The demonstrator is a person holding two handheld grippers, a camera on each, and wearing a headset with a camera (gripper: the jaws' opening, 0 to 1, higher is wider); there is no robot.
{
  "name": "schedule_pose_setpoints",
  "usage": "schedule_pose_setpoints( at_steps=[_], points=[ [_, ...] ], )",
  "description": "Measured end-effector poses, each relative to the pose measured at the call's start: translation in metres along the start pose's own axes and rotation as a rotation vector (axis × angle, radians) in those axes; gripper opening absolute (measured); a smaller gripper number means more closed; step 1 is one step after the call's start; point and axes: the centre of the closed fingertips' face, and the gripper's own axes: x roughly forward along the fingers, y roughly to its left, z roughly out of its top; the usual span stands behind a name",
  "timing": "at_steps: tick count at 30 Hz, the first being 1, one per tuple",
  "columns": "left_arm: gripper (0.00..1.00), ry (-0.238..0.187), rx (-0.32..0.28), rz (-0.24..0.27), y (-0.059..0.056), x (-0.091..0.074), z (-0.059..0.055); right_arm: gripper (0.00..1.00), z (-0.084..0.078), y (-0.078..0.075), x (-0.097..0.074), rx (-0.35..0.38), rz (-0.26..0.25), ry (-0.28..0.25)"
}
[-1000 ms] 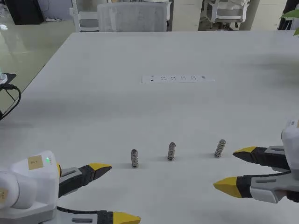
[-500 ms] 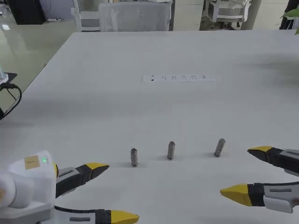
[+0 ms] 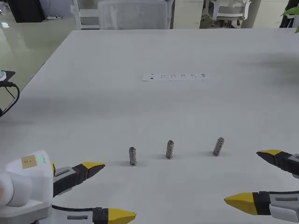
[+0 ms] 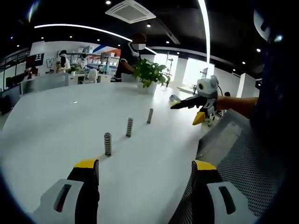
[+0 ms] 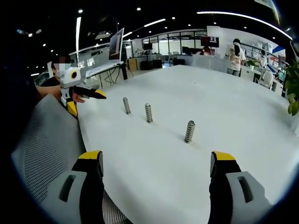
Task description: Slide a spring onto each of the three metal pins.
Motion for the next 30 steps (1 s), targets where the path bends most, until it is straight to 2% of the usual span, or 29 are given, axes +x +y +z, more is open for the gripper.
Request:
schedule_pose_setpoints(
  at_steps=[5,30],
  points=[
    [0.8,0.006,-0.006,0.009,0.0018,-0.0003,-0.0016,0.99,-0.0001,-0.0018,0.0003,-0.006,-0.002,-0.007],
    [0.87,0.019,-0.03,0.029,0.0056,0.0002,-0.0059,0.99,-0.0005,-0.005,-0.0002,-0.008,-0.006,-0.006]
  ],
)
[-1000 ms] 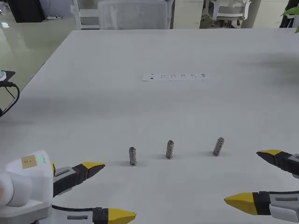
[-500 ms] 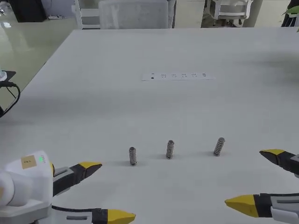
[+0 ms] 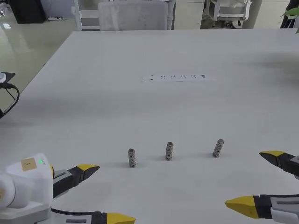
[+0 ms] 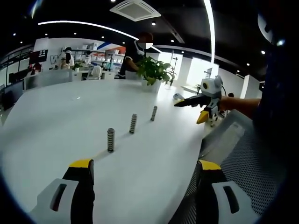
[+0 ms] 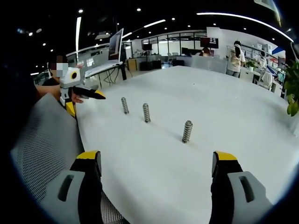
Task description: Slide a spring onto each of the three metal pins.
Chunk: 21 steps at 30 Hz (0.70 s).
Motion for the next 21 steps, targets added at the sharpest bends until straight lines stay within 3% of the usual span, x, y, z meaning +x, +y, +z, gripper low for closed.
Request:
schedule_pose_setpoints(
  at_steps=[21],
  points=[
    [0.88,-0.009,-0.008,0.012,0.0007,0.0012,0.0017,0.99,0.0008,-0.0045,0.002,0.004,-0.005,-0.005]
  ],
)
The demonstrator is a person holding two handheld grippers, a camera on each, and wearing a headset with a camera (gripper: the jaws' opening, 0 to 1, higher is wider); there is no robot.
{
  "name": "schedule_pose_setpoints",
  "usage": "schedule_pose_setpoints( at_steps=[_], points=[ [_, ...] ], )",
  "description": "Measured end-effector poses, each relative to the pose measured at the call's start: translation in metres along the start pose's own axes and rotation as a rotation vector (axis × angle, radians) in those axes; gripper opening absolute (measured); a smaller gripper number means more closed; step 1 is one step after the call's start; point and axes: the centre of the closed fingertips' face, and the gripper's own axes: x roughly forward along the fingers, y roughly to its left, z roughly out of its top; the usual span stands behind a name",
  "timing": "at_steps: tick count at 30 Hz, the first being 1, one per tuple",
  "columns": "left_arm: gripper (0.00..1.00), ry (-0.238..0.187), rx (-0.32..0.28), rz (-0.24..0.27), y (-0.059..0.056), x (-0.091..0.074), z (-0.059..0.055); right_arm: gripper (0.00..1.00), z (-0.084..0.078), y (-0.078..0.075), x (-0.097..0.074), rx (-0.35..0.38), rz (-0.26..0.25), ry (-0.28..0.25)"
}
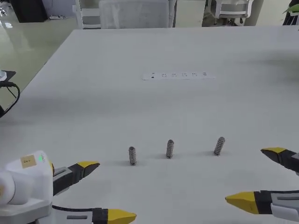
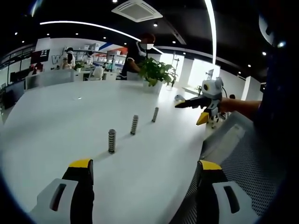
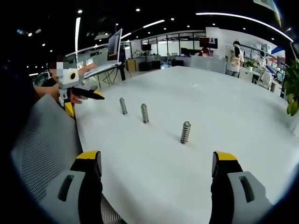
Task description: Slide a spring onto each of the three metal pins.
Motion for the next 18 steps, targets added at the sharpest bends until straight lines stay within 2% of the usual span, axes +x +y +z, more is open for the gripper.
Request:
schedule_pose_setpoints(
  at_steps=[7,18],
  points=[
    [0.88,0.002,0.006,0.002,-0.0006,-0.0002,0.0001,0.99,-0.0009,-0.0008,0.0005,0.002,-0.003,-0.008],
    [0.88,0.037,0.009,0.009,-0.0001,0.0019,-0.0057,0.99,-0.0061,-0.0027,0.0014,0.027,0.006,-0.008]
  ],
)
